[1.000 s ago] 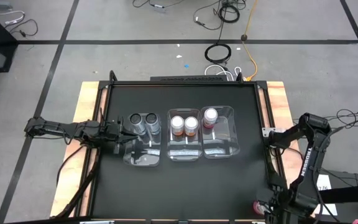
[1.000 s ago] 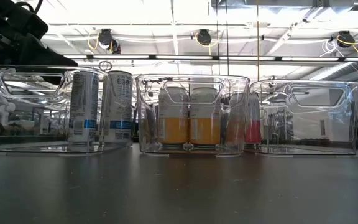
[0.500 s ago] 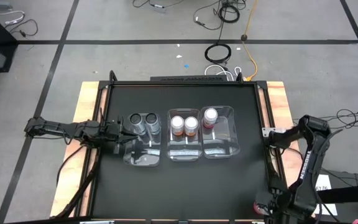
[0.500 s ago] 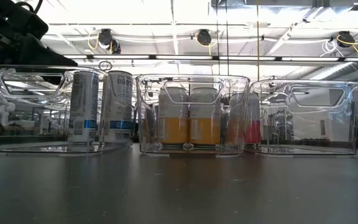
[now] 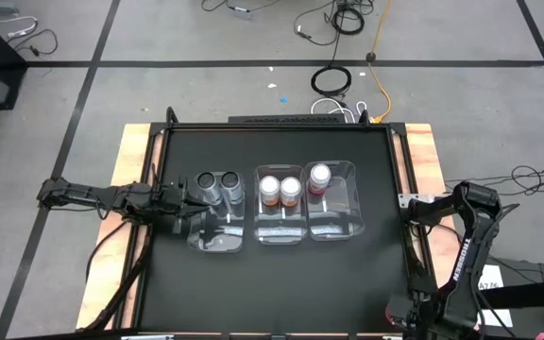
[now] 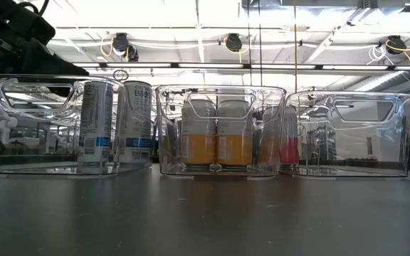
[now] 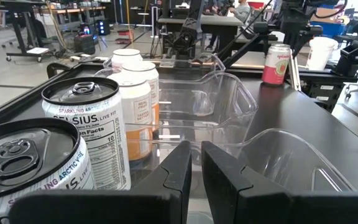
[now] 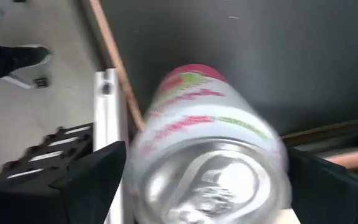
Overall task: Sort soda cans
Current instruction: Put the pink soda can into the right transparent bin, then return to Home Position
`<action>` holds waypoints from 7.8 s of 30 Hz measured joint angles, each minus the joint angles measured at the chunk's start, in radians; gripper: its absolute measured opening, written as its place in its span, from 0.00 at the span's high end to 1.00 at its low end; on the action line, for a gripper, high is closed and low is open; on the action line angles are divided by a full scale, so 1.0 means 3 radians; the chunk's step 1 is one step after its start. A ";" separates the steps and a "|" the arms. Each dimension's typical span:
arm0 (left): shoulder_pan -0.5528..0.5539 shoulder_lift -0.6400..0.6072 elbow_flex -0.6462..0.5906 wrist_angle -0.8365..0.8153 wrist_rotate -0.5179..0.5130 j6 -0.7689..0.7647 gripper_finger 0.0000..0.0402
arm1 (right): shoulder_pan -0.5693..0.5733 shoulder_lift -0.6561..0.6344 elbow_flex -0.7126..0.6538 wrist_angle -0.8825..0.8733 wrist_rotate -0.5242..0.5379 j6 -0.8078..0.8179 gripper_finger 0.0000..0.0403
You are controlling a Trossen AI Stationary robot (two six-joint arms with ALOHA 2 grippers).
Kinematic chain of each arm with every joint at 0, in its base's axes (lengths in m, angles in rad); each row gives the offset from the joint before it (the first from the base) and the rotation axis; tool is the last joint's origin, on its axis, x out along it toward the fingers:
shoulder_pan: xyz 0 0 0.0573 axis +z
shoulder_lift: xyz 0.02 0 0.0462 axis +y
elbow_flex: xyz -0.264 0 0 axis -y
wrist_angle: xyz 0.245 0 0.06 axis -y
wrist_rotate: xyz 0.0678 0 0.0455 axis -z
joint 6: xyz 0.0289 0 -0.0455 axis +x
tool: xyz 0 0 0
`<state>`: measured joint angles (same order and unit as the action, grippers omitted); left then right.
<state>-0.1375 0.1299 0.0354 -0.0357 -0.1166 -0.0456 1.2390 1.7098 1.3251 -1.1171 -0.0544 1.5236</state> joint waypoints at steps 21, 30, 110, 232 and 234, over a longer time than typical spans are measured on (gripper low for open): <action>-0.0001 0.0000 0.0000 0.0000 0.0000 0.0000 0.88 | 0.0010 0.0029 0.0002 -0.0291 0.0253 0.0038 0.03; -0.0001 0.0000 0.0001 0.0001 -0.0001 0.0000 0.88 | 0.0015 0.0034 -0.0001 -0.0287 0.0283 -0.0094 0.03; -0.0001 0.0000 0.0000 0.0000 0.0000 0.0000 0.88 | -0.3548 -0.0788 0.0821 -0.1148 0.1077 -0.3251 0.31; -0.0001 0.0000 0.0000 0.0000 0.0000 0.0000 0.88 | -0.4469 -0.1847 -0.0142 -0.0831 0.0372 -0.3399 0.13; -0.0001 0.0000 0.0000 0.0000 -0.0001 0.0001 0.88 | -0.4330 -0.2004 -0.0334 -0.0543 0.0371 -0.3486 0.13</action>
<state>-0.1379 0.1299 0.0353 -0.0357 -0.1169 -0.0454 -0.0600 1.1087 1.2249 -1.2801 0.0570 0.4778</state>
